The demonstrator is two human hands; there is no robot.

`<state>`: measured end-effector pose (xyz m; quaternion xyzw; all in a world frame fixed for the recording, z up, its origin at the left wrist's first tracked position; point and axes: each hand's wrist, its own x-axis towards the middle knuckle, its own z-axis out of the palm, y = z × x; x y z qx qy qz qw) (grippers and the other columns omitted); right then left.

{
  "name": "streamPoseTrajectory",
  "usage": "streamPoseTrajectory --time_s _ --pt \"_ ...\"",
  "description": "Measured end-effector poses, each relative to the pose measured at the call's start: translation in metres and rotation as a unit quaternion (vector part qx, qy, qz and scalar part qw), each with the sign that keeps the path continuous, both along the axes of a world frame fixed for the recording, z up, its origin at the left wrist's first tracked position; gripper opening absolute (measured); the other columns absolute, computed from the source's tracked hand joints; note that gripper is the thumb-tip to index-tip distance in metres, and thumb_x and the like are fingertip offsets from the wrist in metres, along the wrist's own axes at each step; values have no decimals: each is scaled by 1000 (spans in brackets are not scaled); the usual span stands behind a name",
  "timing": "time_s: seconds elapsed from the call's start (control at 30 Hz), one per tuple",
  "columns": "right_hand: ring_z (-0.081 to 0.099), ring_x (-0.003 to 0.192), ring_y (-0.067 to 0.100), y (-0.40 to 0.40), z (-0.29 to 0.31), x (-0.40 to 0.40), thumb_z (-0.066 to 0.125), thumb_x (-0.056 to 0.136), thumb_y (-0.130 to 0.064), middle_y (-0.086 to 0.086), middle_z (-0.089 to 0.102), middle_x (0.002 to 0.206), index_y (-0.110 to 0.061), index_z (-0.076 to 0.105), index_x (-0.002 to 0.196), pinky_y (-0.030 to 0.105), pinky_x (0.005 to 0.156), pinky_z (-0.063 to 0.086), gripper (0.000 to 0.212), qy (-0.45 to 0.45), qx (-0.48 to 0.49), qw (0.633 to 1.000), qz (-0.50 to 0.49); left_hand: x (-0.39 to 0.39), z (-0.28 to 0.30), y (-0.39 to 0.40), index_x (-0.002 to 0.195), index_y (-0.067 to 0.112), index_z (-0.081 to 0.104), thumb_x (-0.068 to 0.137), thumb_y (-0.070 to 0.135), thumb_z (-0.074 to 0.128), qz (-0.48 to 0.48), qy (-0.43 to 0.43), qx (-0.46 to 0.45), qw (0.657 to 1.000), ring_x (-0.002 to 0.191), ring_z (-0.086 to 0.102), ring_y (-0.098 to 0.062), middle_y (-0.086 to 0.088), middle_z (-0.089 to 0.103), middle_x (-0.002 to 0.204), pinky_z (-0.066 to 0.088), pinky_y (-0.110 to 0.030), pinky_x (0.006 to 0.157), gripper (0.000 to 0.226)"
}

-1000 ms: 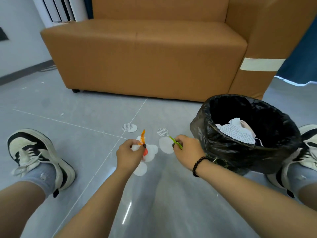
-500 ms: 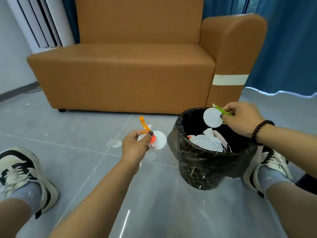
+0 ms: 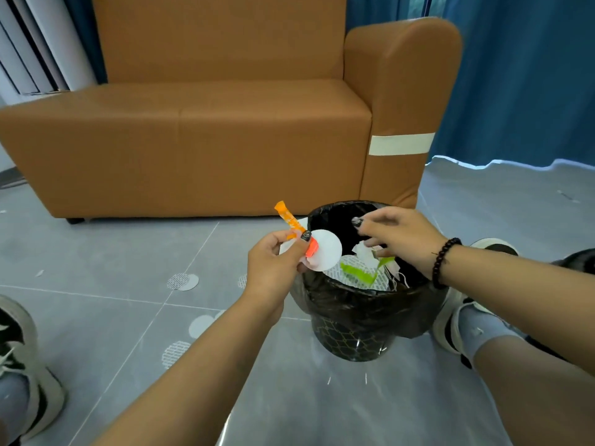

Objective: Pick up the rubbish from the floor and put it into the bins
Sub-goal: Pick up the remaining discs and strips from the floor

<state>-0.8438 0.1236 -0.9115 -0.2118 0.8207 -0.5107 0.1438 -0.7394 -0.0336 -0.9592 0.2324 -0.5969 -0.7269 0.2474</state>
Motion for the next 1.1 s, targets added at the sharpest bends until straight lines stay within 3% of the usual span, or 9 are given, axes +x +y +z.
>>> streamPoseTrajectory --time_s 0.23,0.43,0.57,0.67,0.77,0.83,0.97,1.03,1.1 --pt "69 67 15 -6 -9 16 70 82 -9 9 72 80 -9 68 80 24 60 55 3 -53 -8 997 61 -7 -10 14 112 6 64 86 18 70 -8 3 65 998 94 70 -24 -13 71 105 59 -27 72 29" --pt "66 59 16 3 -13 -19 66 84 -4 9 67 73 -9 65 76 22 50 50 10 -43 -52 996 -56 -6 -18 1 104 13 66 85 19 71 47 -23 41 998 100 67 -22 -8 69 108 56 -31 86 21" --pt "66 58 15 15 -26 -43 68 83 -6 11 68 72 -10 66 75 21 50 51 10 -20 9 995 -94 2 -24 -8 101 22 63 88 20 67 32 -35 77 996 88 65 -14 -4 68 105 50 -20 64 14" --pt "65 67 16 15 -33 -49 69 82 -9 5 69 74 -13 68 78 25 65 54 5 63 74 988 -122 6 -28 -9 118 15 62 89 25 66 28 -56 62 996 86 63 -12 -6 68 109 48 -19 62 32" --pt "57 66 4 6 -23 -41 67 83 -10 -4 64 77 -15 68 84 10 64 45 5 190 50 968 -158 10 -29 -9 121 14 62 90 27 65 11 -63 72 995 86 62 -12 -7 69 110 50 -19 62 34" --pt "61 65 4 -4 -17 -27 65 85 -11 -2 65 78 -17 66 80 8 58 49 8 165 -3 980 -111 13 -26 -8 114 13 67 89 26 65 -25 -58 74 995 83 63 -12 -7 71 104 53 -21 65 28" --pt "66 72 11 -29 -17 10 64 88 -18 5 69 91 -15 67 94 26 64 56 7 14 -43 999 24 15 -22 -4 106 13 70 90 23 64 -76 -56 42 995 78 64 -14 -7 73 97 53 -30 77 20" --pt "65 73 10 -38 -19 23 65 87 -19 2 69 89 -16 69 92 21 61 53 7 5 -56 997 49 14 -23 -2 103 14 70 88 18 65 -79 -66 -1 995 81 65 -18 -9 72 99 55 -35 82 17" --pt "63 68 2 -44 -22 30 67 85 -12 -2 68 80 -15 70 87 12 57 49 5 28 -74 995 61 16 -26 -1 97 14 71 87 15 65 -90 -70 -55 992 77 66 -15 -8 72 89 57 -31 75 11"
